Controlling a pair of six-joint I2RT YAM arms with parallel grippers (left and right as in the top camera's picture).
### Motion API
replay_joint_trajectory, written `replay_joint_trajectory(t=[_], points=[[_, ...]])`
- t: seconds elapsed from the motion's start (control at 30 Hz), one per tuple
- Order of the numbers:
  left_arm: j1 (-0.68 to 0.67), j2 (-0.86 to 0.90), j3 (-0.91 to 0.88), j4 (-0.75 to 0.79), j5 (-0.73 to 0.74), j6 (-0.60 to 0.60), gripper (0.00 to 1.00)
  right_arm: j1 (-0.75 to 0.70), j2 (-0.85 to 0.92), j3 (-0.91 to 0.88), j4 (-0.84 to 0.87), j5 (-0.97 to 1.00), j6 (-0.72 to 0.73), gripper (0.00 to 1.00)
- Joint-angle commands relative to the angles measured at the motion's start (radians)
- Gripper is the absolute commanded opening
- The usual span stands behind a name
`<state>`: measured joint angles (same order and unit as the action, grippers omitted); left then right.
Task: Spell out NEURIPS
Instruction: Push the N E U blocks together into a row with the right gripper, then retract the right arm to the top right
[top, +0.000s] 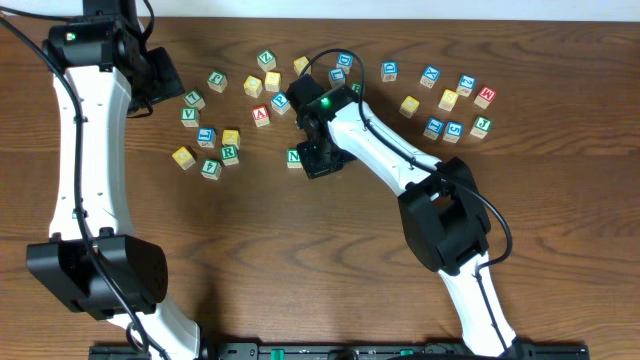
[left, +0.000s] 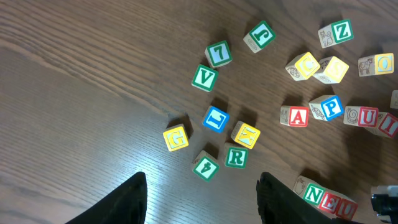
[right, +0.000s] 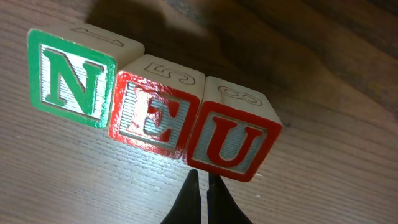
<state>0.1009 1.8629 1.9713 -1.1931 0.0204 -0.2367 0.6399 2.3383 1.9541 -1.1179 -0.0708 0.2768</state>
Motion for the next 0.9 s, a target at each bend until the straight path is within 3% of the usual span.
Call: replay_joint_trajectory(t=[0.0, 0.4, 0.73, 0.87], points=[[-0.002, 0.008, -0.004, -0.002, -0.002, -0.008, 0.56, 0.002, -0.019, -0.005, 0.006, 0.013, -0.001, 0.01], [-0.002, 0.008, -0.004, -0.002, -0.002, -0.008, 0.56, 0.002, -0.046, -0.005, 0.005, -0.016, -0.001, 0.01], [-0.002, 0.008, -0.004, -0.008, -0.002, -0.009, 0.56, -0.086, -0.304, -0.005, 0.044, -0.007, -0.005, 0.01], [-0.002, 0.008, -0.004, -0.032, -0.001, -0.009, 0.56, -0.152, -0.363, -0.005, 0.051, -0.008, -0.004, 0.06]])
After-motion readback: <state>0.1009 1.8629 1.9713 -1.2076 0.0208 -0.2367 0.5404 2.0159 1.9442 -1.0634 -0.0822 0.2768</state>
